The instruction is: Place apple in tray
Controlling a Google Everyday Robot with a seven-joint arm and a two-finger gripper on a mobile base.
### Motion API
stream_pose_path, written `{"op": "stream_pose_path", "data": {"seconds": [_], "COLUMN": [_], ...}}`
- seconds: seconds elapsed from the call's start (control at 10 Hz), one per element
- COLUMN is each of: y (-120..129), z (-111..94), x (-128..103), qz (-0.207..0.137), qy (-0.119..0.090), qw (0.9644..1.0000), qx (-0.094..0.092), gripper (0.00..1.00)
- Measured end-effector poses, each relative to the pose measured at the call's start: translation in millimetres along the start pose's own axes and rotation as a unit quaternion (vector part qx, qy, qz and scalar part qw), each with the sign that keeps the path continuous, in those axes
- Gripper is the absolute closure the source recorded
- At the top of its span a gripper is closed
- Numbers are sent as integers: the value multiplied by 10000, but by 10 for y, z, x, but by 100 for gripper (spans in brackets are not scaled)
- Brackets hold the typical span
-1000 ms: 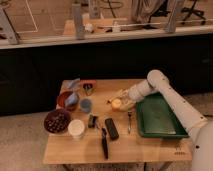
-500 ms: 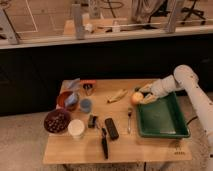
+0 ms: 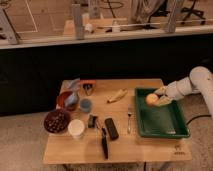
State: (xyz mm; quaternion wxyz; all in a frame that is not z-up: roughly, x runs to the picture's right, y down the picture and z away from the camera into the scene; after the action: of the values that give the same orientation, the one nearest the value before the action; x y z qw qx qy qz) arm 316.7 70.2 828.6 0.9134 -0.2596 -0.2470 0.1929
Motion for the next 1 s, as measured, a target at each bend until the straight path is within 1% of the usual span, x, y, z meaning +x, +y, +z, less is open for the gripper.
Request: {"op": "stream_pose_path", "data": {"seconds": [0.1,0.3,0.4,0.5,0.6,0.7,1.0], "y": [44,209,268,310,316,317,318], "z": [82,324,394,422,412,387,352], "x": [44,201,259,320,336,343,350], "qz": [45,189,223,260,279,291,309], "qy": [54,115,118,110,81,64,29], "qw": [10000,9996,9994,9994,9995,9995,9995], "qx": [-52,-200,-226,-206,-159,-124,-65], "gripper": [50,49,45,34,25,21,20]}}
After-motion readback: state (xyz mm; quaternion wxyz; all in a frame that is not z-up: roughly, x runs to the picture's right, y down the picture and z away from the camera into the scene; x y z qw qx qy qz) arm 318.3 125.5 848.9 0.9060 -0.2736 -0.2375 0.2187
